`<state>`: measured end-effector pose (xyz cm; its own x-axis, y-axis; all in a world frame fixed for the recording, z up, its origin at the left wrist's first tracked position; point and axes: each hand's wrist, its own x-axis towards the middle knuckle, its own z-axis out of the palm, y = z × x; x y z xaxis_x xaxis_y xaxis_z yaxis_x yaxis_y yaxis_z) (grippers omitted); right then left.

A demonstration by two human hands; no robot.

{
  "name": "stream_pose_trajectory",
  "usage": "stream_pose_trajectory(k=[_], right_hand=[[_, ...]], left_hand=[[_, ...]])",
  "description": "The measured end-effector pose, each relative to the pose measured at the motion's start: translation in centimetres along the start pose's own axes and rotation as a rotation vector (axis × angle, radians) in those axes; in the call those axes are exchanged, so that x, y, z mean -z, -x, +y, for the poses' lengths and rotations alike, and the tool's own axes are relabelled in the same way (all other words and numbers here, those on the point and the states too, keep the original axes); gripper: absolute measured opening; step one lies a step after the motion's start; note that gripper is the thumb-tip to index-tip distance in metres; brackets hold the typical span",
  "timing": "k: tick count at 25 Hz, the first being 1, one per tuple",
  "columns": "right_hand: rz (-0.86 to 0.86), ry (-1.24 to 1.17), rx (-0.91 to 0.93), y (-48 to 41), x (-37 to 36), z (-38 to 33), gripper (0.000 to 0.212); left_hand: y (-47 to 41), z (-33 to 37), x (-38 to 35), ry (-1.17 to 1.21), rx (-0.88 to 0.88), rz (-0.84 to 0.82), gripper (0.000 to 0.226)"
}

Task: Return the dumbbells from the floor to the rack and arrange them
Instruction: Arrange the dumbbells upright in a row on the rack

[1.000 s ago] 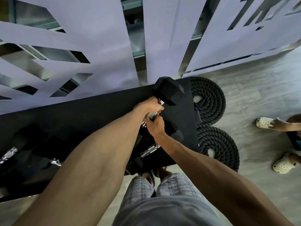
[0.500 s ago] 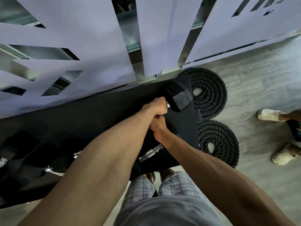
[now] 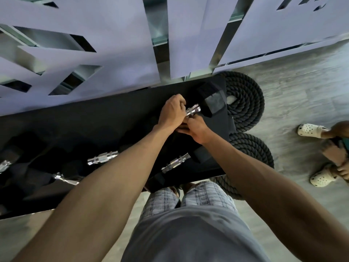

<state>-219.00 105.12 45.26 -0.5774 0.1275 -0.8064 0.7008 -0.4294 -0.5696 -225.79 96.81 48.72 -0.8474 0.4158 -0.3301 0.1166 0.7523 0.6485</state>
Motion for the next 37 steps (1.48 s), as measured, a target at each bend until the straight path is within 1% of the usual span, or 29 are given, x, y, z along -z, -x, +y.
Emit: stream_pose_trajectory(k=[1, 2, 3, 6, 8, 9, 11, 13, 14, 15, 17, 19, 21, 22, 24, 25, 26, 29, 32, 34, 35, 36, 37], right_hand=[[0.0, -0.002, -0.001, 0.0, 0.1, -0.3, 0.029], [0.009, -0.005, -0.002, 0.0, 0.2, -0.5, 0.029], [0.024, -0.015, -0.002, 0.0, 0.2, -0.7, 0.028], [0.071, -0.055, 0.002, 0.3, 0.0, -0.7, 0.025], [0.126, -0.074, 0.018, 0.4, -0.3, -0.5, 0.029], [0.159, -0.08, 0.028, 0.4, -0.4, -0.4, 0.033], [0.195, -0.099, 0.045, 0.3, -0.7, -0.1, 0.038], [0.195, -0.107, 0.052, 0.2, -0.8, 0.1, 0.032], [0.187, -0.106, 0.054, 0.2, -0.8, 0.1, 0.024], [0.176, -0.112, 0.051, 0.1, -0.8, -0.1, 0.017], [0.161, -0.117, 0.028, -0.1, -0.9, -0.5, 0.009], [0.165, -0.106, -0.009, -0.4, -1.1, -1.2, 0.003], [0.162, -0.098, -0.051, -0.9, -0.9, -1.8, 0.009], [0.153, -0.096, -0.067, -1.1, -0.9, -2.0, 0.011], [0.141, -0.129, -0.092, -1.5, -0.8, -2.3, 0.014], [0.138, -0.147, -0.104, -1.8, -0.8, -2.4, 0.015], [0.133, -0.152, -0.112, -1.8, -0.7, -2.4, 0.016], [0.099, -0.114, -0.143, -1.9, -0.3, -2.7, 0.015], [0.039, -0.045, -0.182, -1.4, 0.1, -2.9, 0.018], [0.022, -0.032, -0.194, -1.6, 0.5, -2.7, 0.019], [0.027, -0.056, -0.191, -1.6, 0.4, -2.6, 0.017], [0.04, -0.129, -0.174, -1.8, 0.1, -2.3, 0.014], [0.057, -0.263, -0.147, -2.0, -0.4, -2.0, 0.011]], left_hand=[[1.3, -0.7, 0.4, 0.01, -0.035, 0.108, 0.012], [2.8, -1.5, 0.6, 0.016, -0.062, 0.16, 0.01], [4.3, -2.0, 0.7, 0.006, -0.089, 0.172, 0.01], [7.7, -2.8, 0.1, -0.057, -0.195, 0.103, 0.013], [8.7, -3.0, -0.8, -0.075, -0.184, 0.002, 0.016], [9.0, -3.2, -1.3, -0.094, -0.144, -0.07, 0.017], [9.7, -4.6, -2.9, -0.134, -0.03, -0.302, 0.019], [10.4, -5.9, -4.6, -0.163, 0.08, -0.557, 0.024], [10.6, -6.1, -5.3, -0.146, 0.127, -0.628, 0.029], [10.6, -6.1, -5.9, -0.094, 0.179, -0.642, 0.029], [10.2, -6.0, -7.0, -0.021, 0.26, -0.598, 0.027], [9.9, -5.6, -8.3, 0.004, 0.327, -0.6, 0.03], [9.6, -5.5, -9.8, 0.016, 0.386, -0.605, 0.03], [9.6, -5.5, -10.4, 0.003, 0.416, -0.598, 0.034], [9.7, -5.4, -10.9, -0.067, 0.449, -0.554, 0.058], [9.8, -5.5, -11.0, -0.115, 0.457, -0.533, 0.065], [9.8, -5.6, -11.0, -0.145, 0.451, -0.522, 0.066], [10.7, -5.3, -10.5, -0.182, 0.448, -0.502, 0.065], [12.0, -5.7, -9.4, -0.113, 0.448, -0.475, 0.068], [12.9, -6.1, -8.3, -0.042, 0.412, -0.453, 0.063], [13.4, -6.6, -7.6, 0.007, 0.402, -0.424, 0.059], [13.9, -7.1, -6.8, 0.066, 0.388, -0.391, 0.056], [14.4, -7.6, -6.0, 0.121, 0.378, -0.365, 0.054]])
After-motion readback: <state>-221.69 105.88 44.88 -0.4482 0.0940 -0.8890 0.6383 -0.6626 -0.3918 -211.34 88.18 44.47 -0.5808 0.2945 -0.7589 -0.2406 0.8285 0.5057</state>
